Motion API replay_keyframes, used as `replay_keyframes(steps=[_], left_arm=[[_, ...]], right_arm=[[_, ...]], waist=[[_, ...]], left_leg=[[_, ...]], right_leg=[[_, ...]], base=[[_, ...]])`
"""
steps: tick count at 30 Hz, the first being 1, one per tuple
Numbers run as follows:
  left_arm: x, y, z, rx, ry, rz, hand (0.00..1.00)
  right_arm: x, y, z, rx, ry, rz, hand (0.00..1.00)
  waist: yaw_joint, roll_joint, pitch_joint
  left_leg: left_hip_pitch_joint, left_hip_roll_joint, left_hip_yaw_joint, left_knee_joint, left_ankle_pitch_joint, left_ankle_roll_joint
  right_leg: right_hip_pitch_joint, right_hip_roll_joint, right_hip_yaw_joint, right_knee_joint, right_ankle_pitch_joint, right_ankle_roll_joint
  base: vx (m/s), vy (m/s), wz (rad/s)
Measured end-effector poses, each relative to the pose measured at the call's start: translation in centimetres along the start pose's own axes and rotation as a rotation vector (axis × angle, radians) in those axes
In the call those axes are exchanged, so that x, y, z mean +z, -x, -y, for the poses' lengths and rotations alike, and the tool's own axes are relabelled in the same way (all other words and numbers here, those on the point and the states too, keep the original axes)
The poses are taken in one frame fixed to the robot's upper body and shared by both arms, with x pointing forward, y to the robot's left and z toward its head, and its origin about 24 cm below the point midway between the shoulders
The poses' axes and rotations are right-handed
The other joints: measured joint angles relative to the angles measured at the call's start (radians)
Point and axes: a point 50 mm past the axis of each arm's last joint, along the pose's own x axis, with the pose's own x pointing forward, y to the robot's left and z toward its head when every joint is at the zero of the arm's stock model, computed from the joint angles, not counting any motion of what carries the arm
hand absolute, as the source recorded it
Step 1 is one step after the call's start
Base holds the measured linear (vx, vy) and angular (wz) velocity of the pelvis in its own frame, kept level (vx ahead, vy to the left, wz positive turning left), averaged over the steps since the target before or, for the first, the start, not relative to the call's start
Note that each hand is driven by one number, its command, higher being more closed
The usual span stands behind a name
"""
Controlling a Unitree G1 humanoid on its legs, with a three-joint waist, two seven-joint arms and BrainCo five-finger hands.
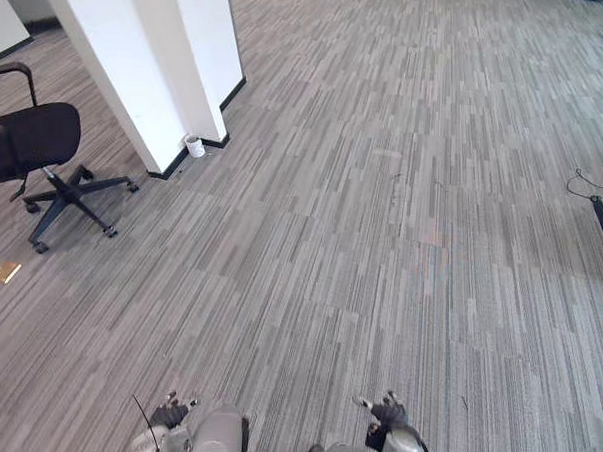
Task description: Organize washtable
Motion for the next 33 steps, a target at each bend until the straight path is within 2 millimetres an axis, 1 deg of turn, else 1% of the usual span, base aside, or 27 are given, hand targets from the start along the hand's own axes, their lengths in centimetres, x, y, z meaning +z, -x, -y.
replay_keyframes(steps=[2, 4, 5, 6, 7, 8, 9, 10, 11, 12, 13, 14, 15, 16, 17, 19, 20, 22, 25, 26, 27, 28, 29, 30, 31, 32, 33], left_arm=[[0.0, 0.0, 0.1, -0.002, 0.003, 0.005, 0.0], [0.0, 0.0, 0.2, -0.002, 0.017, 0.004, 0.0], [0.2, 0.0, 0.0, 0.007, 0.045, 0.012, 0.0], [0.3, -0.1, -0.2, 0.016, 0.057, 0.013, 0.0], [0.4, -0.1, -0.4, 0.021, 0.057, 0.017, 0.0], [0.8, -0.3, -1.1, 0.044, 0.075, 0.023, 0.0], [0.6, -0.2, -1.2, 0.051, 0.082, 0.017, 0.0], [-0.1, -0.1, -2.2, 0.085, 0.106, -0.014, 0.0], [-0.5, 0.0, -2.6, 0.098, 0.111, -0.033, 0.0], [-1.4, 0.2, -3.3, 0.116, 0.11, -0.067, 0.0], [-2.3, 0.6, -4.0, 0.134, 0.105, -0.094, 0.0], [-2.4, 0.6, -4.2, 0.136, 0.094, -0.099, 0.0], [-2.4, 0.4, -4.6, 0.135, 0.059, -0.114, 0.0], [-2.6, 0.5, -4.7, 0.139, 0.049, -0.127, 0.0], [-2.7, 0.5, -4.1, 0.123, 0.048, -0.135, 0.0], [-2.7, 0.4, -3.4, 0.1, 0.032, -0.135, 0.0], [-2.1, 0.2, -2.7, 0.079, 0.014, -0.119, 0.0], [-1.1, -0.1, -1.5, 0.046, -0.004, -0.092, 0.0], [-1.3, 0.0, -0.2, 0.017, -0.006, -0.093, 0.0], [-1.2, 0.0, 0.0, 0.011, -0.012, -0.092, 0.0], [-1.6, 0.1, 0.4, 0.004, -0.014, -0.103, 0.0], [-1.9, 0.2, 0.6, -0.003, -0.016, -0.113, 0.0], [-1.9, 0.1, 1.3, -0.021, -0.025, -0.119, 0.0], [-1.9, 0.2, 2.0, -0.041, -0.03, -0.125, 0.0], [-1.9, 0.2, 2.2, -0.047, -0.028, -0.127, 0.0], [-2.0, 0.2, 2.1, -0.04, -0.018, -0.129, 0.0], [-1.7, 0.1, 1.7, -0.028, -0.013, -0.119, 0.0]], right_arm=[[1.0, -0.2, -0.8, 0.024, 0.023, 0.032, 0.0], [0.8, -0.1, -1.1, 0.035, 0.032, 0.029, 0.0], [0.3, 0.0, -1.6, 0.052, 0.049, 0.015, 0.0], [0.1, 0.1, -2.4, 0.075, 0.061, 0.009, 0.0], [0.0, 0.2, -2.7, 0.081, 0.058, 0.007, 0.0], [-0.4, 0.2, -3.0, 0.082, 0.031, -0.014, 0.0], [-0.6, 0.3, -3.0, 0.082, 0.027, -0.021, 0.0], [-1.5, 0.5, -2.9, 0.076, -0.004, -0.057, 0.0], [-1.9, 0.6, -2.7, 0.07, -0.02, -0.069, 0.0], [-2.8, 0.8, -2.1, 0.047, -0.06, -0.093, 0.0], [-4.4, 1.2, -1.1, 0.008, -0.1, -0.137, 0.0], [-5.0, 1.4, -0.5, -0.01, -0.11, -0.152, 0.0], [-5.9, 1.7, 0.6, -0.039, -0.119, -0.174, 0.0], [-6.1, 1.8, 1.0, -0.051, -0.118, -0.18, 0.0], [-6.5, 2.1, 2.1, -0.075, -0.132, -0.184, 0.0], [-5.8, 2.1, 3.4, -0.109, -0.161, -0.131, 0.0], [-5.7, 2.2, 3.8, -0.119, -0.162, -0.109, 0.0], [-5.8, 2.4, 4.0, -0.126, -0.163, -0.103, 0.0], [-5.9, 2.4, 4.2, -0.138, -0.177, -0.11, 0.0], [-5.8, 2.4, 4.5, -0.152, -0.181, -0.108, 0.0], [-6.4, 2.6, 4.7, -0.156, -0.169, -0.134, 0.0], [-6.5, 2.6, 4.9, -0.16, -0.158, -0.142, 0.0], [-6.5, 2.6, 5.4, -0.168, -0.15, -0.15, 0.0], [-6.4, 2.5, 5.7, -0.174, -0.144, -0.147, 0.0], [-6.3, 2.5, 5.8, -0.174, -0.137, -0.147, 0.0], [-6.3, 2.5, 5.9, -0.173, -0.12, -0.146, 0.0], [-6.2, 2.5, 5.9, -0.173, -0.117, -0.144, 0.0]], waist=[[0.001, 0.015, 0.008], [0.018, 0.02, 0.006], [0.055, 0.008, 0.002], [0.074, -0.016, 0.0], [0.076, -0.025, -0.007], [0.078, -0.06, 0.004], [0.08, -0.064, 0.004], [0.084, -0.082, -0.005], [0.087, -0.087, -0.011], [0.088, -0.094, -0.015], [0.084, -0.112, -0.042], [0.081, -0.118, -0.052], [0.053, -0.126, -0.047], [0.042, -0.123, -0.046], [0.03, -0.094, -0.035], [0.0, -0.053, -0.033], [-0.012, -0.042, -0.039], [-0.026, -0.048, -0.042], [-0.038, -0.048, -0.044], [-0.04, -0.046, -0.046], [-0.056, -0.032, -0.052], [-0.06, -0.032, -0.072], [-0.061, -0.004, -0.075], [-0.066, 0.012, -0.079], [-0.065, 0.019, -0.082], [-0.065, 0.03, -0.084], [-0.064, 0.039, -0.083]], left_leg=[[-0.048, -0.055, 0.074, -0.322, 0.011, -0.004], [-0.072, -0.094, 0.058, -0.561, 0.065, -0.027], [-0.105, -0.113, 0.019, -0.63, 0.186, -0.022], [-0.101, -0.132, 0.023, -0.633, 0.299, 0.032], [-0.097, -0.143, 0.025, -0.63, 0.315, 0.058], [-0.107, -0.154, 0.05, -0.544, 0.256, 0.113], [-0.107, -0.154, 0.053, -0.521, 0.24, 0.117], [-0.101, -0.156, 0.077, -0.443, 0.185, 0.136], [-0.096, -0.156, 0.083, -0.403, 0.164, 0.149], [-0.064, -0.173, 0.091, -0.354, 0.123, 0.166], [0.011, -0.198, 0.069, -0.395, 0.062, 0.166], [0.045, -0.215, 0.059, -0.416, 0.025, 0.169], [0.109, -0.255, 0.037, -0.416, -0.034, 0.173], [0.143, -0.265, 0.024, -0.419, -0.049, 0.183], [0.231, -0.261, -0.001, -0.452, -0.078, 0.18], [0.34, -0.245, -0.049, -0.528, -0.097, 0.183], [0.393, -0.234, -0.093, -0.561, -0.114, 0.175], [0.461, -0.213, -0.137, -0.58, -0.148, 0.157], [0.549, -0.177, -0.173, -0.613, -0.204, 0.123], [0.591, -0.156, -0.181, -0.645, -0.231, 0.11], [0.644, -0.128, -0.202, -0.694, -0.241, 0.103], [0.656, -0.115, -0.209, -0.707, -0.229, 0.09], [0.667, -0.087, -0.223, -0.705, -0.18, 0.066], [0.661, -0.074, -0.231, -0.654, -0.124, 0.047], [0.647, -0.07, -0.231, -0.603, -0.094, 0.031], [0.583, -0.066, -0.232, -0.422, -0.01, -0.018], [0.474, -0.065, -0.239, -0.185, 0.137, -0.084]], right_leg=[[0.119, 0.002, 0.027, -0.085, -0.019, 0.035], [0.176, 0.009, 0.05, -0.135, -0.033, 0.055], [0.215, 0.006, 0.09, -0.162, -0.057, 0.076], [0.225, -0.016, 0.125, -0.162, -0.066, 0.092], [0.222, -0.031, 0.139, -0.154, -0.066, 0.093], [0.208, -0.061, 0.18, -0.096, -0.044, 0.13], [0.208, -0.066, 0.19, -0.08, -0.039, 0.137], [0.209, -0.082, 0.225, -0.012, 0.0, 0.152], [0.204, -0.085, 0.235, 0.036, 0.028, 0.144], [0.178, -0.098, 0.242, 0.173, 0.098, 0.147], [0.098, -0.12, 0.263, 0.398, 0.195, 0.195], [0.054, -0.132, 0.278, 0.51, 0.253, 0.228], [-0.066, -0.164, 0.293, 0.781, 0.281, 0.247], [-0.108, -0.173, 0.291, 0.856, 0.271, 0.237], [-0.183, -0.161, 0.281, 0.948, 0.227, 0.204], [-0.293, -0.139, 0.254, 0.952, 0.147, 0.179], [-0.361, -0.12, 0.236, 0.893, 0.107, 0.189], [-0.436, -0.111, 0.217, 0.727, 0.081, 0.19], [-0.487, -0.105, 0.214, 0.331, 0.106, 0.157], [-0.496, -0.098, 0.219, 0.177, 0.136, 0.141], [-0.493, -0.09, 0.196, 0.15, 0.252, 0.145], [-0.493, -0.081, 0.181, 0.161, 0.296, 0.13], [-0.507, -0.067, 0.16, 0.235, 0.259, 0.084], [-0.502, -0.055, 0.146, 0.284, 0.196, 0.066], [-0.491, -0.043, 0.145, 0.295, 0.168, 0.06], [-0.447, -0.017, 0.139, 0.285, 0.126, 0.042], [-0.377, 0.011, 0.138, 0.245, 0.099, 0.029]], base=[[0.56, 0.014, -0.3], [0.6, 0.112, -0.47], [0.71, 0.219, -0.81], [0.74, 0.243, -0.72], [0.8, 0.275, -0.38], [0.54, 0.181, -0.14], [0.67, 0.236, -0.14], [0.4, 0.151, -0.11], [0.64, 0.256, -0.08], [0.58, 0.262, 0.03], [0.59, 0.231, 0.13], [0.69, 0.215, 0.48], [0.57, 0.123, 0.54], [0.62, 0.144, 0.54], [0.35, 0.077, 0.24], [0.44, 0.063, 0.54], [0.47, 0.0, 0.78], [0.38, -0.067, 0.76], [0.52, -0.141, 0.38], [0.81, -0.26, 0.32], [0.7, -0.23, 0.34], [0.89, -0.292, 0.3], [0.76, -0.247, 0.14], [0.92, -0.3, 0.01], [0.75, -0.254, -0.13], [0.73, -0.228, -0.17], [0.71, -0.201, -0.15]])
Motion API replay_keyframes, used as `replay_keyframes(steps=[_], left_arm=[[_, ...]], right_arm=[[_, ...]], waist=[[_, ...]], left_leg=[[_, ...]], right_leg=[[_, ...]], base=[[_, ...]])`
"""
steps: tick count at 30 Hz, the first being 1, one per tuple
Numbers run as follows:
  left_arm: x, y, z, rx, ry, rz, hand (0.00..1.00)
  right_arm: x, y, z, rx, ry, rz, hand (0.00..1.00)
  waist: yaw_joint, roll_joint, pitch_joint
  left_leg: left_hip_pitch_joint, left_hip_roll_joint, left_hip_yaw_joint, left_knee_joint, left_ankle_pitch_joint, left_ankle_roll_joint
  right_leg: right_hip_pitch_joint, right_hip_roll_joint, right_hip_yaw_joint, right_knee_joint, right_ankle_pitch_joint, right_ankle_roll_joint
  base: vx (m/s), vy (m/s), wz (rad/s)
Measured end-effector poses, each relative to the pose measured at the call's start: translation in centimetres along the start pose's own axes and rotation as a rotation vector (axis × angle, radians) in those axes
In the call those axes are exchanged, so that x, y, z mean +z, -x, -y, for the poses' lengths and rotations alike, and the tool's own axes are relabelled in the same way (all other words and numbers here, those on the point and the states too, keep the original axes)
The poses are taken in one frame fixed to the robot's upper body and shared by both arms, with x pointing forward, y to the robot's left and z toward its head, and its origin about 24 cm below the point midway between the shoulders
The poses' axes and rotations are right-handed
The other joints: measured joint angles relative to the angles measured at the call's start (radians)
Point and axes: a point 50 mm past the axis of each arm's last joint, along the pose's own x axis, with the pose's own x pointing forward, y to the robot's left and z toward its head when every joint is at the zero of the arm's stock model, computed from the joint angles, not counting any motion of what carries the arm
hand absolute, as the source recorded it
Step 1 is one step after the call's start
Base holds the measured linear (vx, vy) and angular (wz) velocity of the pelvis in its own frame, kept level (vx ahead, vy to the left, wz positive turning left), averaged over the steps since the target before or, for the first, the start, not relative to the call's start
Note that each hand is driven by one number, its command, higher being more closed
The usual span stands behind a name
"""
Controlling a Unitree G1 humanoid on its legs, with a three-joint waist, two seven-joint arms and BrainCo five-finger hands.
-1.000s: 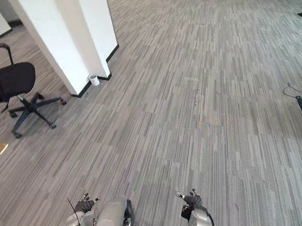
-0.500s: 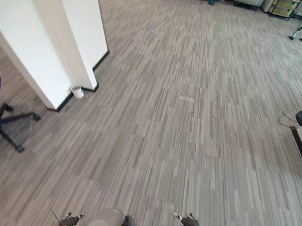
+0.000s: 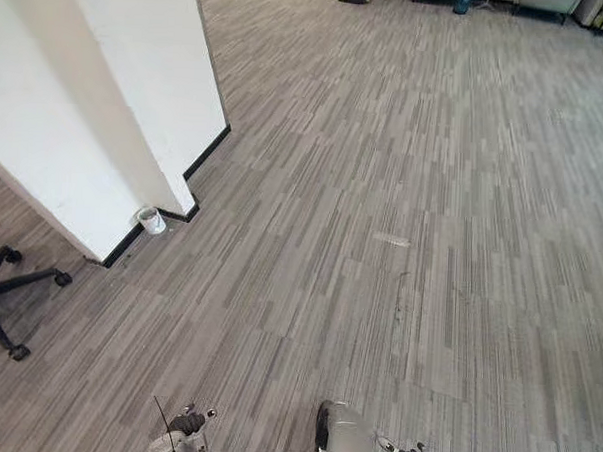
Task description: Organize washtable
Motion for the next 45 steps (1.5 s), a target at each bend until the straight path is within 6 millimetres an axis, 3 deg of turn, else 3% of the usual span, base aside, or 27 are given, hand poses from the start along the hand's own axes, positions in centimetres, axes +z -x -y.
replay_keyframes(steps=[1, 2, 4, 5, 6, 7, 10, 12, 13, 14, 15, 16, 19, 20, 22, 23, 26, 27, 28, 29, 30, 31, 33, 34, 38, 41, 45], left_arm=[[0.1, 0.0, 0.0, 0.001, 0.002, 0.005, 0.0], [0.4, 0.0, -0.3, 0.012, 0.016, 0.021, 0.0], [0.6, 0.1, -1.1, 0.036, 0.031, 0.05, 0.0], [0.7, 0.2, -1.6, 0.047, 0.026, 0.066, 0.0], [0.7, 0.2, -1.7, 0.047, 0.019, 0.068, 0.0], [0.4, 0.3, -1.9, 0.048, 0.022, 0.06, 0.0], [0.0, 0.4, -2.2, 0.056, 0.057, 0.061, 0.0], [0.0, 0.4, -2.1, 0.054, 0.063, 0.066, 0.0], [0.0, 0.4, -2.2, 0.056, 0.066, 0.067, 0.0], [-0.2, 0.5, -2.4, 0.061, 0.065, 0.061, 0.0], [-0.2, 0.5, -2.5, 0.063, 0.069, 0.061, 0.0], [0.3, 0.4, -2.6, 0.066, 0.071, 0.077, 0.0], [0.7, 0.3, -4.2, 0.118, 0.109, 0.083, 0.0], [-0.3, 0.5, -5.0, 0.145, 0.132, 0.05, 0.0], [-2.5, 1.2, -5.8, 0.18, 0.173, -0.007, 0.0], [-3.9, 1.6, -6.2, 0.197, 0.182, -0.051, 0.0], [-5.2, 2.0, -7.0, 0.204, 0.14, -0.107, 0.0], [-5.4, 2.0, -7.4, 0.198, 0.09, -0.126, 0.0], [-5.6, 2.0, -7.4, 0.195, 0.073, -0.134, 0.0], [-5.6, 2.0, -7.4, 0.191, 0.06, -0.142, 0.0], [-5.6, 2.0, -7.4, 0.187, 0.05, -0.141, 0.0], [-5.4, 1.9, -7.3, 0.183, 0.04, -0.136, 0.0], [-5.2, 1.9, -7.3, 0.177, 0.027, -0.131, 0.0], [-5.2, 1.9, -7.3, 0.178, 0.028, -0.128, 0.0], [-5.1, 1.8, -7.2, 0.176, 0.03, -0.126, 0.0], [-4.5, 1.5, -6.6, 0.157, 0.007, -0.109, 0.0], [-3.6, 1.2, -6.4, 0.15, -0.015, -0.084, 0.0]], right_arm=[[0.0, 0.0, 0.0, -0.002, 0.002, 0.0, 0.0], [0.1, 0.0, -0.1, -0.002, 0.013, 0.001, 0.0], [0.3, -0.1, -0.9, 0.025, 0.062, 0.006, 0.0], [0.1, 0.0, -1.3, 0.037, 0.07, 0.002, 0.0], [0.4, -0.1, -1.7, 0.043, 0.063, 0.007, 0.0], [0.4, -0.2, -2.1, 0.048, 0.043, -0.006, 0.0], [0.6, -0.2, -3.4, 0.076, 0.031, 0.001, 0.0], [0.4, -0.1, -3.5, 0.079, 0.037, -0.002, 0.0], [0.3, -0.1, -3.3, 0.076, 0.044, -0.005, 0.0], [0.1, 0.0, -3.4, 0.082, 0.057, -0.008, 0.0], [0.2, 0.0, -3.7, 0.091, 0.067, -0.006, 0.0], [0.4, 0.1, -4.5, 0.118, 0.093, 0.006, 0.0], [1.0, 0.2, -6.6, 0.169, 0.088, 0.028, 0.0], [0.9, 0.4, -7.0, 0.176, 0.062, 0.024, 0.0], [0.7, 0.3, -6.8, 0.174, 0.042, 0.013, 0.0], [0.1, 0.2, -5.7, 0.145, 0.017, -0.013, 0.0], [-1.3, 0.2, -3.4, 0.073, -0.032, -0.065, 0.0], [-2.0, 0.2, -2.4, 0.049, -0.035, -0.095, 0.0], [-2.3, 0.2, -2.0, 0.034, -0.06, -0.107, 0.0], [-1.8, 0.1, -2.1, 0.037, -0.059, -0.092, 0.0], [-1.6, 0.0, -2.2, 0.04, -0.058, -0.086, 0.0], [-1.4, 0.0, -2.3, 0.045, -0.05, -0.078, 0.0], [-1.3, 0.0, -2.4, 0.052, -0.029, -0.07, 0.0], [-1.2, 0.0, -2.6, 0.06, -0.014, -0.064, 0.0], [-0.6, -0.1, -3.1, 0.074, -0.002, -0.041, 0.0], [0.1, -0.1, -3.4, 0.085, 0.021, -0.01, 0.0], [0.2, 0.1, -3.8, 0.096, 0.036, 0.005, 0.0]], waist=[[0.001, 0.0, 0.003], [0.005, 0.007, 0.008], [0.014, -0.019, 0.023], [0.032, -0.035, 0.019], [0.041, -0.043, 0.016], [0.059, -0.039, 0.021], [0.062, -0.037, 0.022], [0.062, -0.037, 0.022], [0.064, -0.038, 0.021], [0.064, -0.039, 0.019], [0.065, -0.04, 0.018], [0.064, -0.062, 0.027], [0.093, -0.09, 0.044], [0.117, -0.094, 0.042], [0.114, -0.08, 0.01], [0.111, -0.064, -0.015], [0.107, -0.094, -0.035], [0.09, -0.099, -0.03], [0.081, -0.097, -0.029], [0.07, -0.093, -0.021], [0.064, -0.083, -0.013], [0.056, -0.091, -0.006], [0.057, -0.084, -0.006], [0.057, -0.083, -0.009], [0.051, -0.075, -0.003], [0.034, -0.062, 0.013], [0.032, -0.078, 0.024]], left_leg=[[-0.053, 0.01, 0.001, 0.116, 0.032, -0.04], [-0.146, 0.05, 0.055, 0.307, 0.026, -0.033], [-0.26, 0.105, 0.165, 0.438, -0.02, 0.039], [-0.329, 0.12, 0.228, 0.42, -0.049, 0.073], [-0.352, 0.124, 0.257, 0.384, -0.073, 0.079], [-0.374, 0.119, 0.298, 0.253, -0.122, 0.083], [-0.412, 0.076, 0.351, -0.161, -0.126, 0.088], [-0.444, 0.028, 0.325, -0.359, -0.091, 0.088], [-0.45, -0.008, 0.288, -0.45, -0.003, 0.088], [-0.424, -0.045, 0.263, -0.509, 0.15, 0.111], [-0.415, -0.059, 0.261, -0.531, 0.206, 0.147], [-0.411, -0.086, 0.262, -0.525, 0.203, 0.163], [-0.451, -0.076, 0.277, -0.374, 0.126, 0.192], [-0.443, -0.069, 0.293, -0.313, 0.088, 0.198], [-0.438, -0.066, 0.299, -0.258, -0.005, 0.192], [-0.433, -0.081, 0.301, -0.259, -0.073, 0.192], [-0.375, -0.165, 0.325, -0.308, -0.1, 0.22], [-0.332, -0.203, 0.329, -0.323, -0.111, 0.238], [-0.316, -0.208, 0.328, -0.327, -0.122, 0.248], [-0.267, -0.212, 0.328, -0.348, -0.136, 0.251], [-0.237, -0.211, 0.328, -0.368, -0.136, 0.251], [-0.178, -0.201, 0.33, -0.421, -0.137, 0.251], [-0.085, -0.175, 0.35, -0.477, -0.13, 0.239], [-0.038, -0.151, 0.385, -0.499, -0.13, 0.239], [-0.016, -0.103, 0.427, -0.512, -0.154, 0.212], [0.022, -0.025, 0.449, -0.508, -0.181, 0.165], [0.098, -0.002, 0.496, -0.527, -0.222, 0.092]], right_leg=[[0.04, 0.015, 0.001, -0.027, -0.006, -0.006], [0.14, 0.047, 0.001, -0.098, -0.009, -0.011], [0.294, 0.065, 0.019, -0.198, -0.014, -0.019], [0.358, 0.064, 0.036, -0.256, -0.014, -0.018], [0.391, 0.063, 0.049, -0.281, -0.013, -0.018], [0.459, 0.056, 0.072, -0.325, -0.015, -0.014], [0.57, 0.009, 0.064, -0.4, -0.047, 0.031], [0.608, -0.028, 0.054, -0.423, -0.076, 0.061], [0.633, -0.051, 0.049, -0.422, -0.097, 0.083], [0.649, -0.069, 0.048, -0.414, -0.102, 0.092], [0.646, -0.077, 0.049, -0.399, -0.105, 0.097], [0.629, -0.097, 0.058, -0.366, -0.094, 0.088], [0.644, -0.091, 0.158, -0.344, -0.022, 0.088], [0.669, -0.094, 0.197, -0.335, 0.001, 0.089], [0.664, -0.098, 0.212, -0.289, 0.006, 0.098], [0.632, -0.106, 0.213, -0.219, -0.002, 0.109], [0.488, -0.163, 0.255, 0.114, 0.015, 0.155], [0.415, -0.181, 0.285, 0.302, 0.124, 0.213], [0.384, -0.189, 0.284, 0.372, 0.159, 0.211], [0.316, -0.203, 0.235, 0.481, 0.135, 0.175], [0.29, -0.209, 0.204, 0.511, 0.109, 0.145], [0.247, -0.208, 0.141, 0.523, 0.061, 0.118], [0.212, -0.206, 0.017, 0.438, -0.023, 0.115], [0.194, -0.211, -0.112, 0.25, -0.057, 0.106], [0.149, -0.202, -0.237, -0.017, -0.046, 0.095], [0.145, -0.178, -0.246, -0.157, 0.034, 0.088], [0.145, -0.203, -0.202, -0.258, 0.133, 0.085]], base=[[0.66, -0.165, -0.08], [0.61, -0.142, -0.02], [0.54, -0.127, -0.11], [0.35, -0.075, -0.32], [0.43, -0.064, -0.5], [0.44, -0.008, -0.45], [0.5, 0.106, -0.08], [0.39, 0.201, 0.15], [0.58, 0.36, 0.23], [0.51, 0.323, 0.25], [0.6, 0.37, 0.39], [0.46, 0.282, 0.42], [0.33, 0.212, 0.11], [0.32, 0.202, -0.26], [0.28, 0.197, -0.15], [0.23, 0.21, 0.02], [0.23, 0.242, 0.08], [0.16, 0.17, 0.19], [0.24, 0.234, 0.07], [0.17, 0.149, -0.11], [0.2, 0.174, -0.18], [0.18, 0.127, -0.2], [0.21, 0.105, -0.33], [0.19, 0.018, -0.42], [0.22, -0.026, -0.44], [0.25, -0.086, -0.35], [0.31, -0.253, -0.39]])
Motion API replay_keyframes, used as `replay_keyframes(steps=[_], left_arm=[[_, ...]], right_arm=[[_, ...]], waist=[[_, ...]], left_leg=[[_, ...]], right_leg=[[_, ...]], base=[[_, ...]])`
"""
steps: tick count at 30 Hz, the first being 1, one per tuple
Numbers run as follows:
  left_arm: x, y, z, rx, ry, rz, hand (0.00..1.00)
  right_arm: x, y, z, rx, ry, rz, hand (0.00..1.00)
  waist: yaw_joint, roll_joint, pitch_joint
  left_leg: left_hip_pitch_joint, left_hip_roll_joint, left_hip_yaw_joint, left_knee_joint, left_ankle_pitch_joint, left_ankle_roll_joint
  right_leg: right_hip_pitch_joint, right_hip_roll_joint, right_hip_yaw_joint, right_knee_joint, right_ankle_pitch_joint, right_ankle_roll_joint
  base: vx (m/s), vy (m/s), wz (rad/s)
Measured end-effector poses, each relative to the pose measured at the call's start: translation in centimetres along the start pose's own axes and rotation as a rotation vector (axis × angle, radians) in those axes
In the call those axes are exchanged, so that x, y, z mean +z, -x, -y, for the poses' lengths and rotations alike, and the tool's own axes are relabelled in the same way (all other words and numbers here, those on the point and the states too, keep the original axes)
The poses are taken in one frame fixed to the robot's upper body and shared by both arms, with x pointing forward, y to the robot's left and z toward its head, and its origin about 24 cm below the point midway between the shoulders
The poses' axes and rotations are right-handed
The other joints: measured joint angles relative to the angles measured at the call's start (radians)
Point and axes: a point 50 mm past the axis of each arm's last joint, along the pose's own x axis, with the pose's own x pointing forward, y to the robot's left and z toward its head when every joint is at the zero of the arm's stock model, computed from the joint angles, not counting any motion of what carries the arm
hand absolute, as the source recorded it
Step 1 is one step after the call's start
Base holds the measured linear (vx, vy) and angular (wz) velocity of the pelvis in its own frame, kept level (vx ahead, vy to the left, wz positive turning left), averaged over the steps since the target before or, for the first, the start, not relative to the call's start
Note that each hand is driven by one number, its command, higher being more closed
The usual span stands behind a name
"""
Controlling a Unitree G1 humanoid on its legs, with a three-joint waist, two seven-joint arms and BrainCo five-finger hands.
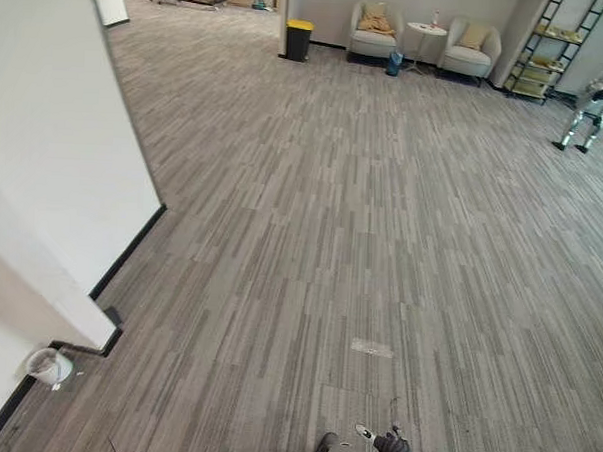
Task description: Organize washtable
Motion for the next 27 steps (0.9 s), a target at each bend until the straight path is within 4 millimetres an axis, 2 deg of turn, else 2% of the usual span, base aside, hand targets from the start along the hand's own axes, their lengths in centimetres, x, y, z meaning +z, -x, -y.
replay_keyframes(steps=[1, 2, 3, 4, 5, 6, 7, 9, 10, 11, 13, 14, 15, 17, 19, 21, 22, 23, 24, 25, 26, 27], left_arm=[[0.1, 0.0, 0.1, -0.002, -0.005, 0.002, 0.0], [0.1, 0.0, 0.7, -0.018, -0.01, 0.001, 0.0], [0.3, 0.0, 1.7, -0.043, 0.0, 0.004, 0.0], [0.5, 0.0, 2.1, -0.051, 0.007, 0.009, 0.0], [0.8, 0.0, 2.6, -0.06, 0.02, 0.016, 0.0], [0.6, 0.1, 2.5, -0.055, 0.037, 0.015, 0.0], [0.5, 0.1, 2.5, -0.05, 0.05, 0.011, 0.0], [0.3, 0.1, 2.1, -0.034, 0.079, 0.007, 0.0], [0.6, 0.0, 1.5, -0.017, 0.095, 0.017, 0.0], [0.5, 0.0, 1.3, -0.01, 0.097, 0.016, 0.0], [0.0, 0.1, 0.7, 0.006, 0.098, 0.004, 0.0], [-0.1, 0.1, 0.5, 0.013, 0.1, 0.0, 0.0], [0.0, 0.1, 0.2, 0.022, 0.101, 0.002, 0.0], [0.4, 0.0, 0.2, 0.018, 0.098, 0.014, 0.0], [0.4, 0.0, 0.5, 0.011, 0.108, 0.017, 0.0], [0.5, 0.1, 0.9, 0.004, 0.118, 0.021, 0.0], [0.5, 0.1, 1.0, 0.002, 0.121, 0.026, 0.0], [0.4, 0.1, 1.0, 0.003, 0.123, 0.024, 0.0], [0.3, 0.2, 1.1, 0.0, 0.131, 0.02, 0.0], [0.1, 0.2, 1.1, 0.001, 0.133, 0.018, 0.0], [-0.1, 0.2, 0.6, 0.013, 0.134, 0.014, 0.0], [0.0, 0.2, 0.6, 0.013, 0.133, 0.018, 0.0]], right_arm=[[0.1, 0.0, 0.1, -0.001, -0.002, 0.002, 0.0], [0.3, 0.0, 0.1, 0.003, -0.004, 0.013, 0.0], [0.7, 0.0, 0.6, -0.011, -0.014, 0.03, 0.0], [0.8, 0.0, 0.7, -0.017, -0.024, 0.034, 0.0], [0.8, 0.0, 0.9, -0.026, -0.047, 0.036, 0.0], [0.6, 0.0, 0.9, -0.033, -0.067, 0.032, 0.0], [0.6, 0.0, 1.0, -0.036, -0.074, 0.029, 0.0], [0.2, 0.1, 0.9, -0.036, -0.079, 0.016, 0.0], [0.0, 0.1, 0.9, -0.038, -0.084, 0.006, 0.0], [-0.2, 0.1, 1.0, -0.041, -0.085, -0.003, 0.0], [-0.3, 0.0, 0.9, -0.039, -0.081, -0.013, 0.0], [-0.1, -0.1, 0.7, -0.033, -0.08, -0.016, 0.0], [-0.6, -0.1, 0.8, -0.037, -0.076, -0.041, 0.0], [-0.9, -0.2, 0.9, -0.038, -0.06, -0.071, 0.0], [-0.6, -0.3, 0.7, -0.039, -0.047, -0.066, 0.0], [-0.3, -0.4, 0.6, -0.035, -0.03, -0.056, 0.0], [-0.1, -0.4, 0.5, -0.034, -0.028, -0.051, 0.0], [0.0, -0.4, 0.5, -0.034, -0.024, -0.05, 0.0], [-0.1, -0.4, 0.5, -0.032, -0.007, -0.052, 0.0], [-0.2, -0.4, 0.5, -0.027, 0.006, -0.052, 0.0], [-0.1, -0.4, 0.0, -0.014, 0.017, -0.05, 0.0], [0.3, -0.5, -0.5, 0.0, 0.02, -0.04, 0.0]], waist=[[-0.001, -0.001, 0.002], [-0.004, 0.003, 0.005], [-0.005, 0.029, 0.005], [-0.004, 0.034, 0.007], [-0.003, 0.035, 0.007], [-0.002, 0.033, 0.005], [-0.002, 0.033, 0.005], [-0.001, 0.031, 0.001], [-0.002, 0.032, -0.004], [0.001, 0.038, -0.014], [0.002, 0.036, -0.012], [0.003, 0.034, -0.008], [0.008, 0.009, 0.004], [0.03, -0.005, 0.011], [0.03, 0.001, 0.02], [0.03, 0.013, 0.03], [0.035, 0.016, 0.036], [0.039, 0.018, 0.038], [0.064, 0.02, 0.045], [0.077, 0.019, 0.043], [0.083, 0.002, 0.041], [0.082, 0.001, 0.045]], left_leg=[[0.017, 0.004, 0.003, -0.003, -0.012, -0.02], [0.034, 0.028, -0.001, -0.01, -0.02, -0.038], [0.055, 0.057, -0.017, -0.039, -0.012, -0.053], [0.067, 0.064, -0.02, -0.059, -0.006, -0.064], [0.085, 0.072, -0.025, -0.08, 0.009, -0.086], [0.101, 0.091, -0.036, -0.073, 0.018, -0.086], [0.106, 0.104, -0.048, -0.058, 0.018, -0.086], [0.088, 0.152, -0.098, 0.043, 0.017, -0.086], [0.021, 0.19, -0.157, 0.19, 0.021, -0.079], [-0.073, 0.215, -0.233, 0.371, 0.046, -0.055], [-0.178, 0.229, -0.279, 0.595, 0.051, -0.063], [-0.235, 0.226, -0.27, 0.694, 0.047, -0.065], [-0.265, 0.216, -0.246, 0.72, 0.045, -0.062], [-0.337, 0.173, -0.203, 0.691, 0.044, -0.061], [-0.416, 0.132, -0.179, 0.602, 0.04, -0.055], [-0.491, 0.067, -0.181, 0.476, 0.04, -0.054], [-0.522, 0.019, -0.187, 0.354, 0.049, -0.052], [-0.531, -0.003, -0.186, 0.287, 0.061, -0.047], [-0.543, -0.036, -0.18, 0.185, 0.176, 0.0], [-0.538, -0.042, -0.174, 0.166, 0.227, 0.013], [-0.527, -0.062, -0.147, 0.156, 0.238, 0.055], [-0.516, -0.077, -0.143, 0.163, 0.207, 0.094]], right_leg=[[0.0, -0.01, -0.012, 0.013, 0.058, 0.014], [0.0, 0.004, -0.033, 0.046, 0.052, -0.005], [-0.006, 0.025, -0.05, 0.092, -0.01, -0.01], [-0.012, 0.028, -0.057, 0.122, -0.045, -0.015], [-0.03, 0.03, -0.062, 0.195, -0.108, -0.022], [-0.035, 0.041, -0.061, 0.251, -0.166, -0.032], [-0.029, 0.053, -0.06, 0.263, -0.188, -0.037], [-0.002, 0.103, -0.056, 0.263, -0.233, -0.054], [0.022, 0.146, -0.054, 0.231, -0.242, -0.068], [0.052, 0.192, -0.044, 0.184, -0.239, -0.08], [0.109, 0.24, -0.017, 0.109, -0.222, -0.106], [0.164, 0.256, 0.001, 0.057, -0.208, -0.118], [0.207, 0.256, 0.013, 0.022, -0.198, -0.119], [0.289, 0.247, 0.044, -0.061, -0.18, -0.109], [0.335, 0.231, 0.053, -0.105, -0.175, -0.101], [0.373, 0.211, 0.059, -0.146, -0.173, -0.094], [0.393, 0.194, 0.062, -0.165, -0.178, -0.077], [0.403, 0.184, 0.064, -0.171, -0.183, -0.066], [0.435, 0.163, 0.082, -0.19, -0.196, -0.042], [0.447, 0.158, 0.09, -0.198, -0.198, -0.038], [0.455, 0.134, 0.109, -0.208, -0.2, -0.034], [0.453, 0.119, 0.13, -0.201, -0.18, -0.02]], base=[[0.35, -0.344, -0.27], [0.36, -0.362, -0.01], [0.29, -0.281, 0.11], [0.33, -0.319, 0.17], [0.38, -0.367, 0.05], [0.31, -0.299, -0.03], [0.33, -0.317, -0.19], [0.31, -0.305, -0.26], [0.41, -0.379, -0.36], [0.5, -0.391, -0.48], [0.38, -0.198, -0.52], [0.3, -0.116, -0.42], [0.36, -0.119, -0.33], [0.33, -0.07, -0.33], [0.3, 0.044, -0.15], [0.3, 0.168, -0.07], [0.25, 0.167, -0.05], [0.33, 0.248, -0.18], [0.27, 0.217, -0.23], [0.43, 0.337, -0.28], [0.48, 0.34, -0.13], [0.49, 0.34, -0.07]])
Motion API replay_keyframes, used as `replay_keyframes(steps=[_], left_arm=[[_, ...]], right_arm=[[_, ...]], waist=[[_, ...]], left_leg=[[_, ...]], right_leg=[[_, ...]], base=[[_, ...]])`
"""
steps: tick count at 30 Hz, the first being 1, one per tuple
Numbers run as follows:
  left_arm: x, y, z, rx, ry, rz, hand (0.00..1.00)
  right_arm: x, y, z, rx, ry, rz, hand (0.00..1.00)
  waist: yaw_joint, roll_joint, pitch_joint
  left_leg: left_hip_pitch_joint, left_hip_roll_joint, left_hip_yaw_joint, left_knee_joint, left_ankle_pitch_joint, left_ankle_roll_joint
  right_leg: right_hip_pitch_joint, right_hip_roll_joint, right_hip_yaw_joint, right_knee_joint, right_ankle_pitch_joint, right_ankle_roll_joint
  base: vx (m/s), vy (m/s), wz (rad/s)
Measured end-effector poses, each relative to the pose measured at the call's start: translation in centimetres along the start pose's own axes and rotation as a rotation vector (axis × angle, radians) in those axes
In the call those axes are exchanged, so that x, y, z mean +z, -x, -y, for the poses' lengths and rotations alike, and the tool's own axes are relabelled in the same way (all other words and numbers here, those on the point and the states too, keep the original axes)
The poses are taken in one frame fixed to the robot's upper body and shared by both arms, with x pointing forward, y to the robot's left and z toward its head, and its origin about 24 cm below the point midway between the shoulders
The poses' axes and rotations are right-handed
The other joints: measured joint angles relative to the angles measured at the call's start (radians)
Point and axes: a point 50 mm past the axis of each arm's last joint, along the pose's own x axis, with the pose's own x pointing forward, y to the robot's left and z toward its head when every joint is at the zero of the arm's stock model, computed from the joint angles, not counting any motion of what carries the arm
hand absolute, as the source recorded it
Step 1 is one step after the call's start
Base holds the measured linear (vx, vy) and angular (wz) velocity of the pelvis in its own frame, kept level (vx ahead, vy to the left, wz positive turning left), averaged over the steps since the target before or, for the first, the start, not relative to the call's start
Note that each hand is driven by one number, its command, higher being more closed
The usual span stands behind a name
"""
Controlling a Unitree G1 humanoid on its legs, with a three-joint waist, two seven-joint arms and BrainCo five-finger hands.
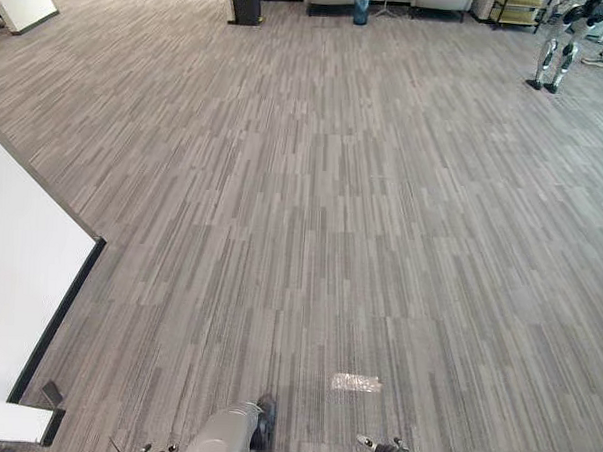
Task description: Organize washtable
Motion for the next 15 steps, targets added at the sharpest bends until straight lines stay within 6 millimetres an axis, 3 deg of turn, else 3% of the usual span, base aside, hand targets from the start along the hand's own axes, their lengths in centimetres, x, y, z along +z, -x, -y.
replay_keyframes(steps=[2, 4, 6, 7, 8, 9, 10, 13, 14, 15], left_arm=[[-0.1, 0.0, -0.4, 0.011, 0.008, 0.0, 0.0], [-0.3, 0.0, -0.7, 0.016, 0.014, -0.007, 0.0], [-0.1, -0.1, -0.8, 0.013, -0.011, -0.005, 0.0], [0.4, -0.2, -0.7, 0.007, -0.019, 0.006, 0.0], [0.7, -0.3, -0.4, 0.0, -0.02, 0.012, 0.0], [0.9, -0.3, -0.2, -0.007, -0.026, 0.017, 0.0], [1.2, -0.3, 0.1, -0.019, -0.04, 0.031, 0.0], [2.1, -0.4, 1.0, -0.043, -0.049, 0.064, 0.0], [2.4, -0.3, 1.3, -0.054, -0.059, 0.085, 0.0], [2.5, -0.3, 1.3, -0.057, -0.056, 0.094, 0.0]], right_arm=[[0.0, 0.1, -0.5, 0.012, -0.003, 0.007, 0.0], [-0.1, 0.1, -0.5, 0.012, -0.009, 0.009, 0.0], [-0.1, 0.1, -0.6, 0.017, -0.009, 0.012, 0.0], [0.0, 0.1, -0.3, 0.013, -0.006, 0.017, 0.0], [0.1, 0.1, 0.0, 0.006, -0.003, 0.025, 0.0], [0.0, 0.2, 0.3, 0.0, -0.002, 0.024, 0.0], [-0.3, 0.3, 0.6, -0.007, -0.003, 0.024, 0.0], [-0.6, 0.4, 0.7, -0.011, -0.005, 0.029, 0.0], [-0.5, 0.5, 0.4, 0.001, 0.012, 0.036, 0.0], [-0.6, 0.5, 0.2, 0.003, 0.026, 0.035, 0.0]], waist=[[0.0, -0.012, -0.001], [0.004, -0.016, -0.009], [0.0, -0.024, -0.016], [-0.005, -0.027, -0.018], [-0.006, -0.026, -0.017], [-0.004, -0.024, -0.016], [-0.004, -0.01, -0.013], [-0.024, -0.012, -0.03], [-0.035, -0.013, -0.032], [-0.034, -0.02, -0.039]], left_leg=[[0.01, -0.015, 0.004, 0.028, -0.028, 0.03], [0.059, -0.03, 0.004, 0.033, -0.077, 0.045], [0.114, -0.051, 0.002, -0.002, -0.097, 0.055], [0.162, -0.072, -0.015, -0.028, -0.106, 0.059], [0.201, -0.08, -0.028, -0.051, -0.107, 0.059], [0.234, -0.084, -0.035, -0.072, -0.106, 0.058], [0.284, -0.085, -0.054, -0.102, -0.106, 0.058], [0.339, -0.08, -0.126, -0.136, -0.108, 0.055], [0.354, -0.078, -0.153, -0.143, -0.117, 0.04], [0.362, -0.082, -0.154, -0.151, -0.122, 0.03]], right_leg=[[-0.002, -0.021, 0.039, 0.048, 0.005, 0.009], [-0.053, -0.044, 0.083, 0.242, 0.003, 0.016], [-0.182, -0.072, 0.126, 0.534, 0.031, 0.111], [-0.272, -0.095, 0.147, 0.722, 0.026, 0.14], [-0.311, -0.107, 0.141, 0.785, 0.015, 0.142], [-0.331, -0.113, 0.133, 0.802, 0.003, 0.154], [-0.362, -0.118, 0.108, 0.787, -0.019, 0.146], [-0.415, -0.127, 0.061, 0.646, -0.039, 0.126], [-0.423, -0.126, 0.067, 0.505, -0.015, 0.108], [-0.422, -0.128, 0.072, 0.413, 0.061, 0.079]], base=[[0.35, 0.247, 0.07], [0.4, 0.282, 0.06], [0.33, 0.227, 0.05], [0.3, 0.173, 0.31], [0.3, 0.155, 0.39], [0.28, 0.121, 0.43], [0.27, 0.089, 0.61], [0.25, 0.019, 0.82], [0.23, -0.05, 0.99], [0.2, -0.065, 0.74]])
